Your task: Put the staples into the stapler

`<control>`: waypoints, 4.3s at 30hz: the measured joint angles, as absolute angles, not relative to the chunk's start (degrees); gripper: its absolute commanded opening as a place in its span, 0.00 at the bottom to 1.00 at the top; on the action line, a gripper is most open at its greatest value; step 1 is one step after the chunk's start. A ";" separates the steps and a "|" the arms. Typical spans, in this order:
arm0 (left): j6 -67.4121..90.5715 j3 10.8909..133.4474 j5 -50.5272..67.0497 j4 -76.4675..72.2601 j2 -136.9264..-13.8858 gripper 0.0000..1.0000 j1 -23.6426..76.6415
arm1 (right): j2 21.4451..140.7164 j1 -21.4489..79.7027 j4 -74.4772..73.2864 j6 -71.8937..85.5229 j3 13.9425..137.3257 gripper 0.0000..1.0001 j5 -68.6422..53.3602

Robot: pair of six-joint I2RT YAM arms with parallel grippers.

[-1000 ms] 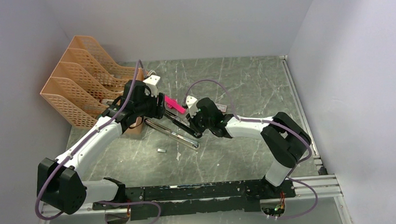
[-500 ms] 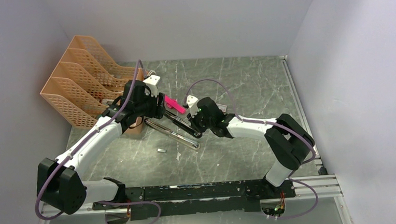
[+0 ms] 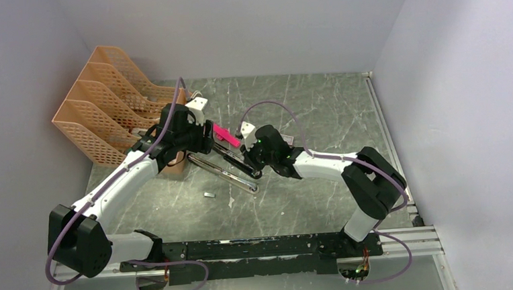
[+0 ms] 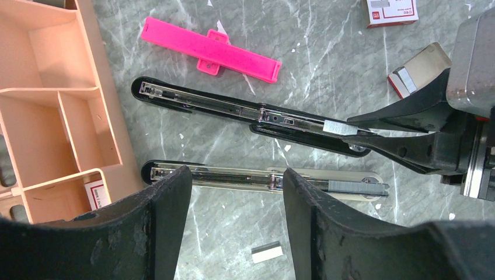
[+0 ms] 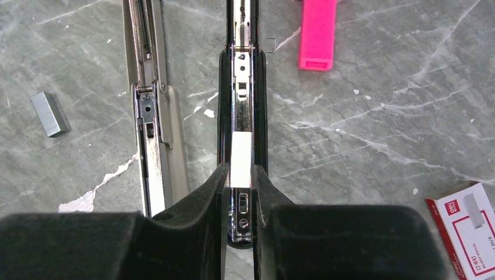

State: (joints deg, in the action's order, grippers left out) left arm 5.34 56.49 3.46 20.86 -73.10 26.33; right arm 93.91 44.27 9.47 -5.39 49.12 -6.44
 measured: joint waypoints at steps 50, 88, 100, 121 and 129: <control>5.32 56.05 3.46 20.78 -73.06 0.63 26.33 | 97.34 44.34 5.45 -2.55 52.49 0.00 -6.17; 5.32 56.03 3.46 20.75 -73.06 0.63 26.33 | 96.33 44.34 7.84 0.05 52.36 0.00 -4.64; 5.32 56.03 3.46 20.78 -73.06 0.63 26.33 | 97.69 44.34 7.55 0.03 52.38 0.00 -4.67; 5.32 56.01 3.46 20.75 -73.06 0.63 26.33 | 98.26 44.34 6.07 0.01 52.84 0.00 -4.45; 5.32 55.64 3.46 20.43 -73.06 0.63 26.33 | 98.26 44.34 5.02 0.47 53.32 0.00 -3.66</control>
State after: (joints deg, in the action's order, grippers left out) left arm 5.32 55.64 3.46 20.43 -73.06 26.33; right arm 98.26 44.34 5.02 0.47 53.32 -3.66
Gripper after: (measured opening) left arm 0.633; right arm 0.184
